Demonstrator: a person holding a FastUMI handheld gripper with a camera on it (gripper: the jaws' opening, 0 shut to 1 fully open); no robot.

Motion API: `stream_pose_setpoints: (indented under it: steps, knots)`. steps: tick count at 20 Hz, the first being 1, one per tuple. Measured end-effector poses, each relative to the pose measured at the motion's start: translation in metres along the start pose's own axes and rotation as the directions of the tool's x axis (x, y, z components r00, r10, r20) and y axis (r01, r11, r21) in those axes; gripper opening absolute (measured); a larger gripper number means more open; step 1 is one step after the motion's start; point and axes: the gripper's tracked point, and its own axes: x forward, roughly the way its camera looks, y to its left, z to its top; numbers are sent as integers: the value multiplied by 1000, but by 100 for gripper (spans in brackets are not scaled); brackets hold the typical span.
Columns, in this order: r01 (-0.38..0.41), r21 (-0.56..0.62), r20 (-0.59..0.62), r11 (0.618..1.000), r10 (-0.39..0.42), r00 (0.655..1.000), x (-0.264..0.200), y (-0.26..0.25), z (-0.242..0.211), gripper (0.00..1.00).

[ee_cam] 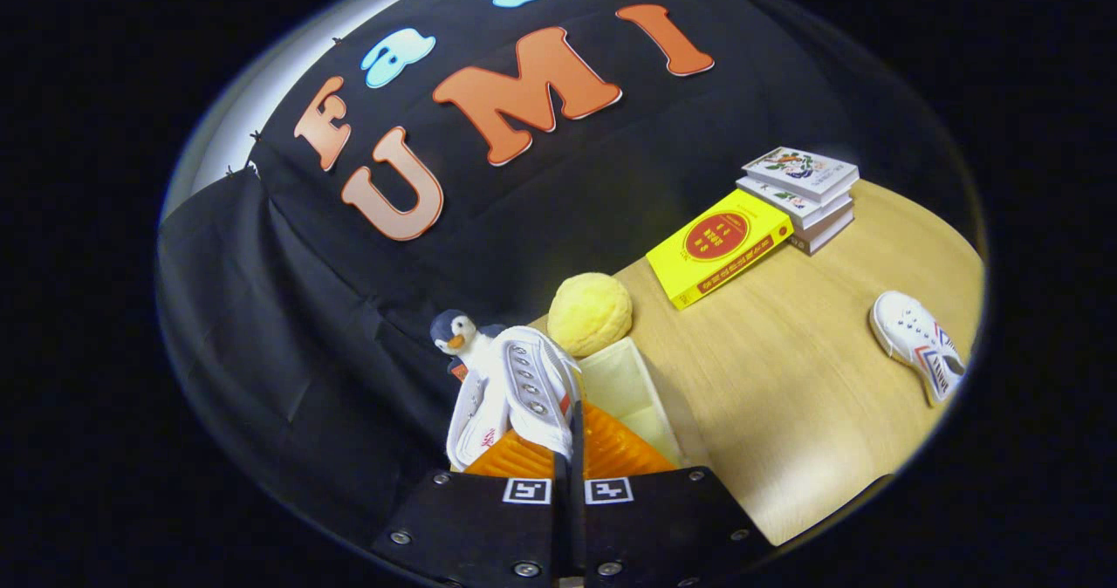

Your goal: Open the storage box then place both shoes into the box .Put the left shoe in first, then the right shoe, with the right side of both shoes facing outward in a uniform manner.

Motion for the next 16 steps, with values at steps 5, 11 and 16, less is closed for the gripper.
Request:
stream_pose_setpoints:
  steps: [5,11,16]
  knots:
    - [89,13,-53,996,-88,995,27,0,-51,0]
    - [195,-65,-113,979,-201,973,47,-6,-104,0]
    - [195,-129,-133,972,-212,968,47,-1,-110,23]
